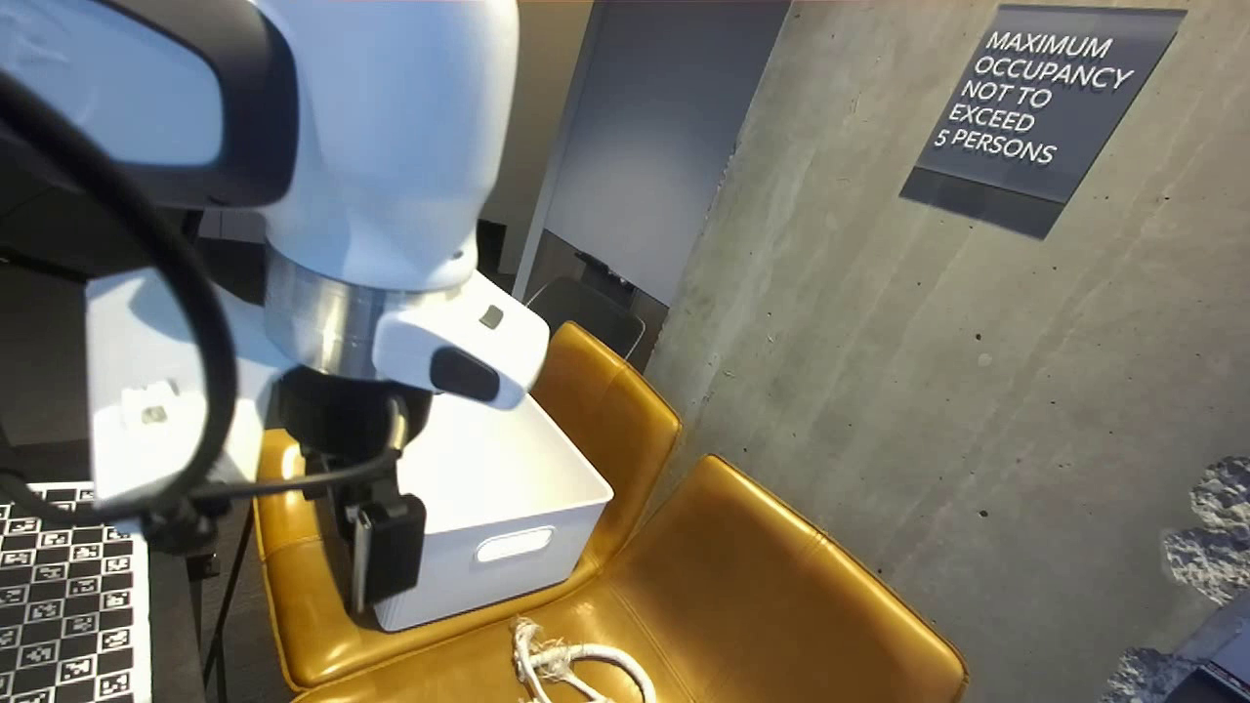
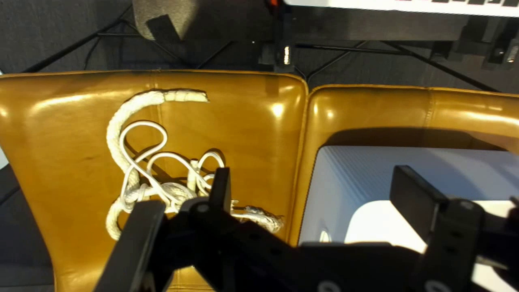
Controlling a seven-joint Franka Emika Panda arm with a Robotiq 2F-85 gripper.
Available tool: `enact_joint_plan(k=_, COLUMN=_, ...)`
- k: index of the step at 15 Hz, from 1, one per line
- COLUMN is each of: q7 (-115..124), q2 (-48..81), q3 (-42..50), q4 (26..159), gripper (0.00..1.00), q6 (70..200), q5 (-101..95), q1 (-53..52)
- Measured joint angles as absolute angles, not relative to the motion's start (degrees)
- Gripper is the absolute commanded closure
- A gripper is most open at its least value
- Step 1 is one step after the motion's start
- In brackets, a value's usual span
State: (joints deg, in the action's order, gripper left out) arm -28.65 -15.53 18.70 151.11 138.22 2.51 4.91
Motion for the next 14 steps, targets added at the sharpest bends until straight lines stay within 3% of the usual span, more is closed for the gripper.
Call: enact_joint_plan(k=14, q7=-38.8, q2=21.0, q3=14.8, q4=129.5, gripper=0.0, q6=141.6, q5=8.3, q1=15.7)
